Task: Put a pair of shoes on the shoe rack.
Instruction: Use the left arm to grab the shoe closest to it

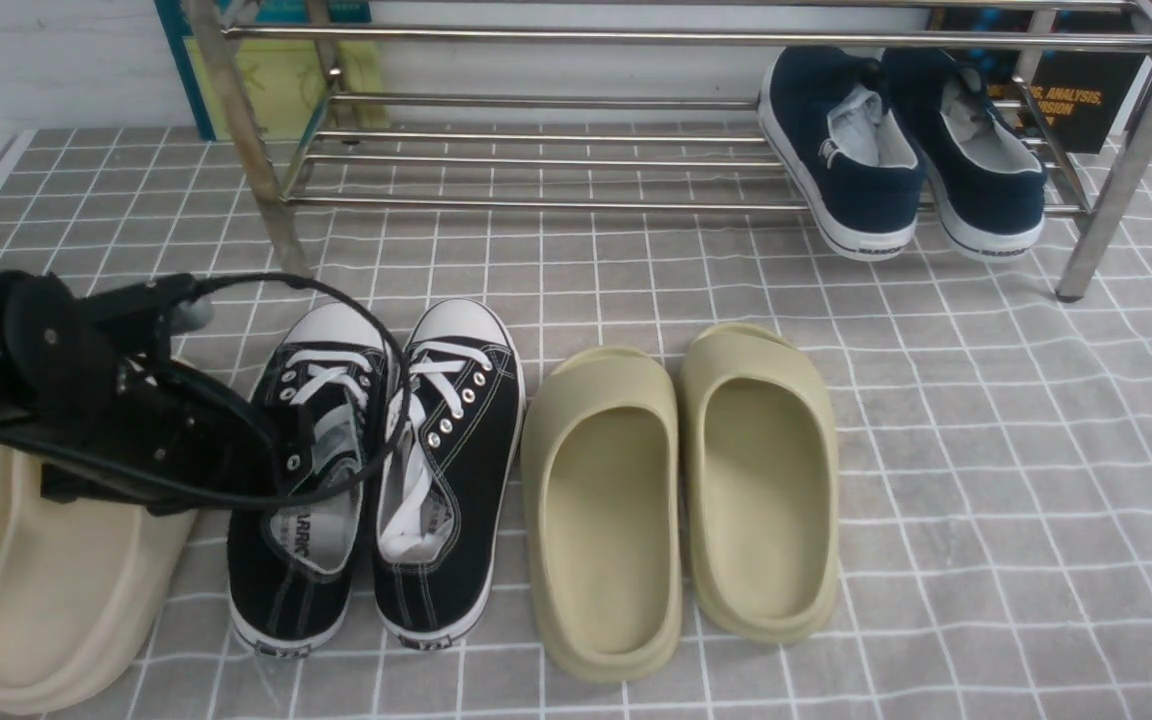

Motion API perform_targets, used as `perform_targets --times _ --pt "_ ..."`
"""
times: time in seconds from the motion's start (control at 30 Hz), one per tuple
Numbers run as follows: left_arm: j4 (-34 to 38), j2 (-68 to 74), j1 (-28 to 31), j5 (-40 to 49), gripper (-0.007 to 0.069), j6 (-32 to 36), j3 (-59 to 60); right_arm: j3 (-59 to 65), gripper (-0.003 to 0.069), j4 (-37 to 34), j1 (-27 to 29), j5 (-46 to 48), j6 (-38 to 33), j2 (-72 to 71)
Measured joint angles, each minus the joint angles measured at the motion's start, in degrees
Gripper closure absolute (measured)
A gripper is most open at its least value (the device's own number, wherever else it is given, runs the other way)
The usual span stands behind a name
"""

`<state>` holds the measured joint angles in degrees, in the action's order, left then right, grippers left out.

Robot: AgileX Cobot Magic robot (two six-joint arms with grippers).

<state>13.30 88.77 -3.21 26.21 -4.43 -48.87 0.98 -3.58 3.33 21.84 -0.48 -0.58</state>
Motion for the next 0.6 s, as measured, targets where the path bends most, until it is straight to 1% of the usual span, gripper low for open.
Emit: perform_targets --times 0.07,0.13,0.2,0.3,0.33,0.37,0.4,0.47,0.53,0.6 --pt "0.15 -1.49 0.0 0.4 0.0627 0.0 0.12 0.0 0.0419 0.0 0.0 0.0 0.0 0.0" --pt "0.35 -2.09 0.0 0.57 0.0585 0.0 0.25 0.0 0.0419 0.0 0.0 0.0 0.0 0.0" --pt "0.65 -2.1 0.0 0.28 0.0503 0.0 0.25 0.0 0.0419 0.0 0.0 0.0 0.0 0.0" --pt "0.69 -2.1 0.0 -0.2 0.0312 0.0 0.25 0.0 0.0419 0.0 0.0 0.0 0.0 0.0" --pt "0.69 -2.1 0.0 -0.2 0.03 0.0 0.25 0.0 0.0419 0.0 0.0 0.0 0.0 0.0" --pt "0.71 -2.1 0.0 -0.27 0.0214 0.0 0.25 0.0 0.0419 0.0 0.0 0.0 0.0 0.0" --pt "0.71 -2.1 0.0 -0.21 0.016 0.0 0.25 0.0 0.0419 0.0 0.0 0.0 0.0 0.0" --pt "0.71 -2.1 0.0 -0.15 0.008 0.68 0.25 0.0 0.0419 0.0 0.0 0.0 0.0 0.0" --pt "1.07 -2.1 0.0 0.09 0.0056 1.97 0.25 0.0 0.0419 0.0 0.0 0.0 0.0 0.0" --pt "2.15 -2.1 0.0 0.77 0.0056 3.5 0.25 0.0 0.0419 0.0 0.0 0.0 0.0 0.0"
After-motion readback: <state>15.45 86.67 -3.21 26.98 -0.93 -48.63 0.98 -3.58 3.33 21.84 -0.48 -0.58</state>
